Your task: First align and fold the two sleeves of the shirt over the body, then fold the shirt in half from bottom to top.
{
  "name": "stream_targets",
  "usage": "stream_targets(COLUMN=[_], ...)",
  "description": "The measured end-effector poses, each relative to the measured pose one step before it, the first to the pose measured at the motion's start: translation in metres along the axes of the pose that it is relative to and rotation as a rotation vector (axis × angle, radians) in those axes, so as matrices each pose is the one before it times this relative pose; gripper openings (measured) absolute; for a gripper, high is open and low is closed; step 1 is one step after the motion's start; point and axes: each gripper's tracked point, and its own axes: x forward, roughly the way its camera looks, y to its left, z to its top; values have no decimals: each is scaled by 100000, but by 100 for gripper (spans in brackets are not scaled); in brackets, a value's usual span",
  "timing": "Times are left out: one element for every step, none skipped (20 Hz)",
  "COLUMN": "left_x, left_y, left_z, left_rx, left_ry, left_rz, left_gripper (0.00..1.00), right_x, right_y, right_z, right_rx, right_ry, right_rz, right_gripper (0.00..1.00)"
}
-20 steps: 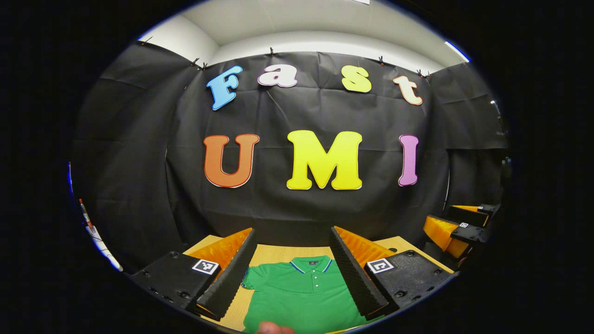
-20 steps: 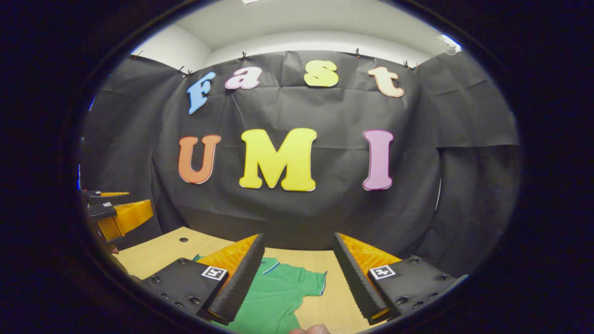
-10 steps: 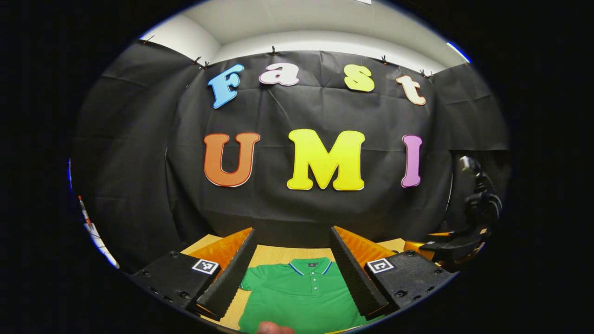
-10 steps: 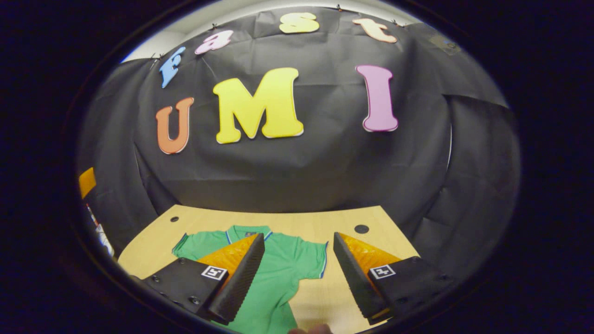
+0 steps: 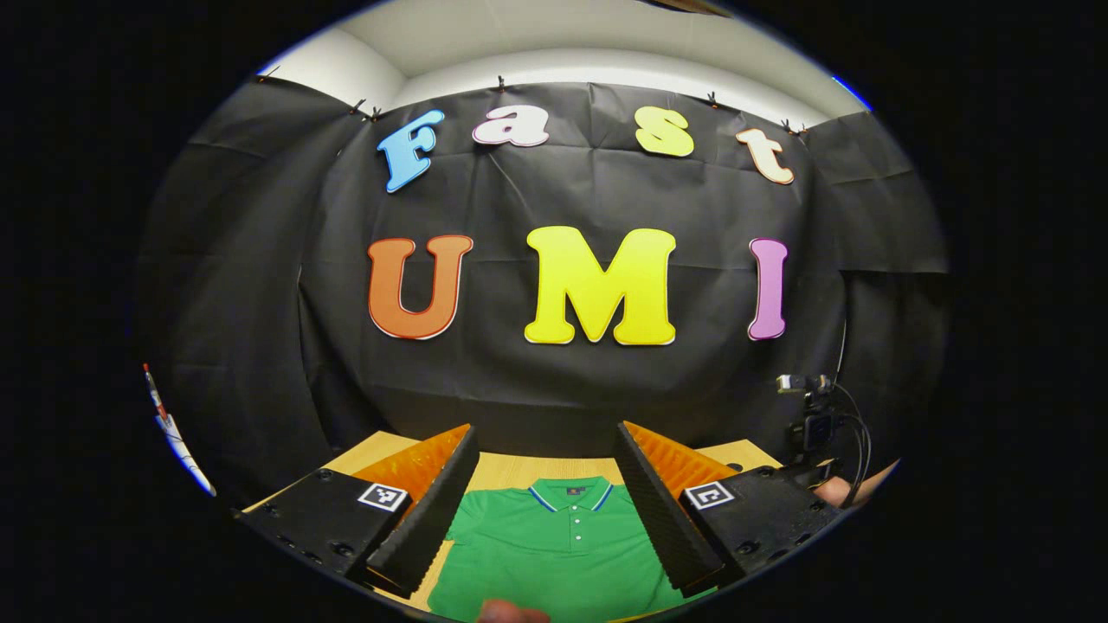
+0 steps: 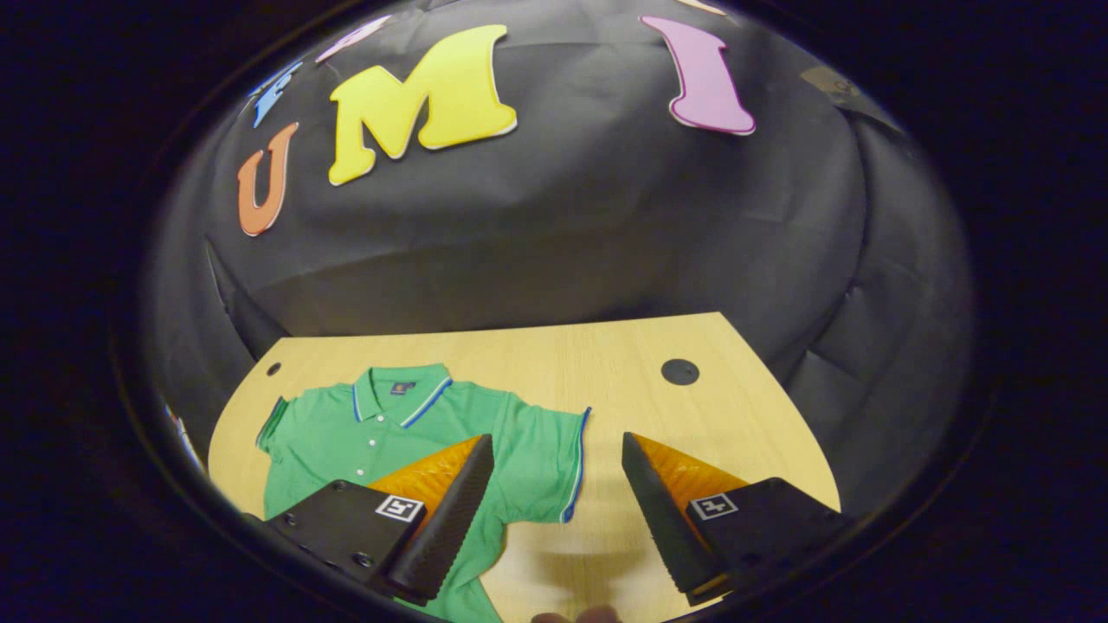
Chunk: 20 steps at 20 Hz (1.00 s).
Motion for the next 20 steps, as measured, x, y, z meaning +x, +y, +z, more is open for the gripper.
stream_targets(left_x=[249, 299, 53, 59, 6, 40, -12, 0, -31, 11, 22, 21, 34, 14, -5, 53, -17, -78, -25, 1], left_y=[-443, -180, 62, 5, 15, 156, 328, 327, 170, 358, 346, 315, 199, 179, 81, 95, 172, 133, 213, 295], left_z=[393, 59, -242, -185, -156, -161, -241, -345, -366, -470, -226, -92, -37, -111, -114, -85, -168, -151, 36, -151], left_rx=[600, 677, 915, 326, -84, 75, 184, -235, -673, -942, -446, -339, -316, -308, -426, -392, -467, -378, -245, 95], left_ry=[-979, -449, 1186, 878, 674, 597, 778, 1021, 1271, 1479, 780, 414, 305, 165, 227, 287, 423, 453, 188, 96], left_rz=[-430, -250, 519, 187, 476, 834, 1174, 1215, 900, 983, 922, 798, 730, 602, 407, 495, 464, 568, 455, 509], left_gripper=[100, 100, 100, 100, 100, 100, 100, 100, 100, 100, 100, 100, 100, 100, 100, 100, 100, 100, 100, 100], right_x=[1625, 1529, 1042, 1036, 907, 992, 698, 646, 831, 639, 54, 336, -184, 230, 335, 166, 226, 17, -391, 500], right_y=[-121, 100, -35, -260, -155, -17, -69, 74, -221, -408, -101, -221, 60, 155, -178, 224, 274, 290, -89, -1], right_z=[-822, -904, -488, -845, -501, -306, -140, -301, -469, -396, 393, -269, 296, -266, 304, 59, 412, 156, 250, -2], right_rx=[718, 827, 425, -146, 154, 594, 1211, 1283, 194, -549, -923, -1827, -1535, -2080, -3333, -884, 443, 336, 949, -90], right_ry=[2733, 3257, 2271, 2680, 2556, 2186, 1943, 2224, 3082, 2683, -1057, 2227, -252, 2307, -963, 393, -62, 86, -39, 8], right_rz=[582, 1199, 223, -260, 188, 519, 609, 804, -287, -2008, -1381, -2096, -1234, -1583, -2709, 1044, -519, 1327, 239, 826], right_gripper=[95, 94, 95, 95, 94, 95, 95, 95, 84, 76, 67, 59, 55, 48, 44, 32, 21, 9, 10, 1])
